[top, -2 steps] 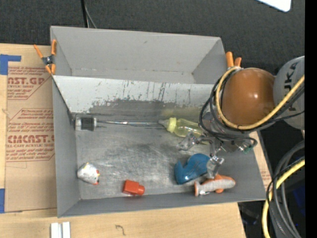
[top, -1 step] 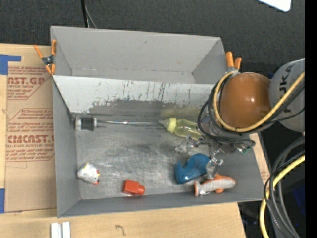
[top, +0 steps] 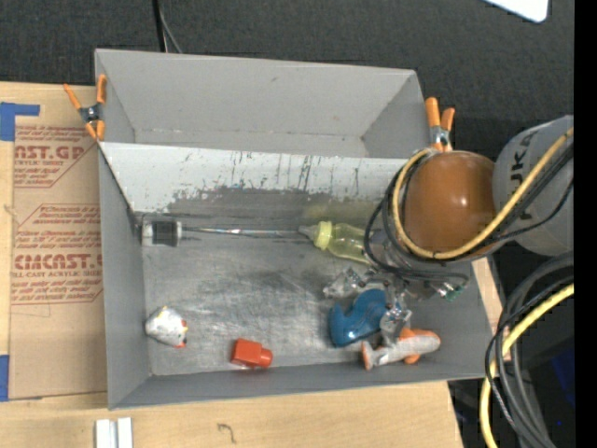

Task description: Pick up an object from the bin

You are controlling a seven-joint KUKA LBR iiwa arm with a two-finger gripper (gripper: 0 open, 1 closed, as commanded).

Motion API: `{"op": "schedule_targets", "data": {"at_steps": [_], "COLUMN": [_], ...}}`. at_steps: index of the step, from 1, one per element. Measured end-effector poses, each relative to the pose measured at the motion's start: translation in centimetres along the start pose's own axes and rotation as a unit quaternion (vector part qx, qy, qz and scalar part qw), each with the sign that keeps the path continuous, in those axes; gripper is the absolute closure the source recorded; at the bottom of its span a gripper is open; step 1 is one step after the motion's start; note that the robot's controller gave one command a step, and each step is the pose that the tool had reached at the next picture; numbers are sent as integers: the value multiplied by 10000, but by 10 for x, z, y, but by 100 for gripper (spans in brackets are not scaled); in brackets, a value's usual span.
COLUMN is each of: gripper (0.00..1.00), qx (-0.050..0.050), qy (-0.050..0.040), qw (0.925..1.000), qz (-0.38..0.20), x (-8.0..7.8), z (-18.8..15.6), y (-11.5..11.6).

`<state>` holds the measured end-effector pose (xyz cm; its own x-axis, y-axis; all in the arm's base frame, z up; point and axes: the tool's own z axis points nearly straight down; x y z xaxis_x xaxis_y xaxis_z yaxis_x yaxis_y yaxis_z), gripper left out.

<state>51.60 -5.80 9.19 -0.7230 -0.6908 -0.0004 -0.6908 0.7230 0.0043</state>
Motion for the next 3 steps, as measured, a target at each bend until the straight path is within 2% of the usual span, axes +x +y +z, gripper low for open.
{"op": "schedule_targets", "data": {"at_steps": [1, 2, 3], "gripper": [100, 100, 100], "qx": [29, 28, -4], "qy": [53, 52, 12], "qw": [9950, 9950, 9944], "qz": [-1000, -998, -1057], "x": [-7, -7, -3], "z": [11, 11, -23], "y": [13, 12, 18]}}
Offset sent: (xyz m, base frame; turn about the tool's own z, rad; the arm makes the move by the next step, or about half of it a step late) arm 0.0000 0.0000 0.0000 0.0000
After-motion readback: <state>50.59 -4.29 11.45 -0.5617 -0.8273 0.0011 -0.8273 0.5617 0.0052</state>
